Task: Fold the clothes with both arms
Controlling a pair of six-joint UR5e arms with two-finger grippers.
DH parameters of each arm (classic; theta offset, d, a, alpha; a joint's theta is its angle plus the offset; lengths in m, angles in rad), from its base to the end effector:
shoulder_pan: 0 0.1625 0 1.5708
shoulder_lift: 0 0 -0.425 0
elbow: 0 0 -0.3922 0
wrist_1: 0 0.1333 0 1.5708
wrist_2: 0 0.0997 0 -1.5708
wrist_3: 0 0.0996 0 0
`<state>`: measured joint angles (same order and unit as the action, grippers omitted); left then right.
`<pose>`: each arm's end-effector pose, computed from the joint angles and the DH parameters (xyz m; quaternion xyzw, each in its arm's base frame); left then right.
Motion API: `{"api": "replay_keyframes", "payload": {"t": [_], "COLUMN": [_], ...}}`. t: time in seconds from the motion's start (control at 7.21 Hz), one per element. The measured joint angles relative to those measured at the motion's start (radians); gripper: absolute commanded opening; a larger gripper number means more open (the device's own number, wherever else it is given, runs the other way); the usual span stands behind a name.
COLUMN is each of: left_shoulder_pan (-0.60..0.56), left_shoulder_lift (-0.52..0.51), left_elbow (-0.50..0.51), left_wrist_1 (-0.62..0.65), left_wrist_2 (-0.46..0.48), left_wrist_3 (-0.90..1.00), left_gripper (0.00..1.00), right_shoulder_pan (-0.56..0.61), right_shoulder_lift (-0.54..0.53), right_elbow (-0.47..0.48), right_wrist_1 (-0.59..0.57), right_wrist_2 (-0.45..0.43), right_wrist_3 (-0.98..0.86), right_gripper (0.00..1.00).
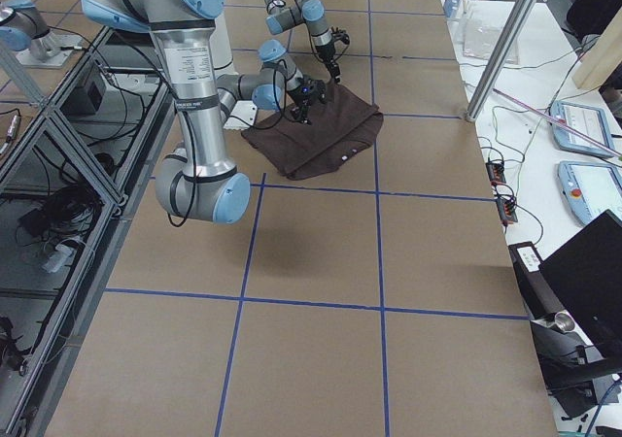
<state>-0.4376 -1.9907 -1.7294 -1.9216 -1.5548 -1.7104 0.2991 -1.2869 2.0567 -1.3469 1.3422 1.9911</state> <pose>0.5235 -0.3939 0.3158 0.0736 0.4421 -0.2579 0.8560 -0.4666 -0.3070 0.2669 0.0714 -0.4787 0.3583 0.7983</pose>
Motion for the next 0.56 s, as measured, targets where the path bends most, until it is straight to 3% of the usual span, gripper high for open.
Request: {"api": "replay_keyframes", "payload": {"t": [0.56], "left_shoulder_pan": [-0.02], "left_shoulder_lift": [0.004], "left_elbow": [-0.031], "left_wrist_1": [0.008], "left_wrist_2": [-0.001], "left_wrist_3": [0.023], "left_gripper": [0.0], "right_shoulder_pan": [0.002], "right_shoulder_lift": [-0.002], "right_elbow": [-0.013], "right_wrist_1": [0.001], "right_wrist_2": [0.0], "right_wrist_3": [-0.004], "right_gripper": [1.0]}}
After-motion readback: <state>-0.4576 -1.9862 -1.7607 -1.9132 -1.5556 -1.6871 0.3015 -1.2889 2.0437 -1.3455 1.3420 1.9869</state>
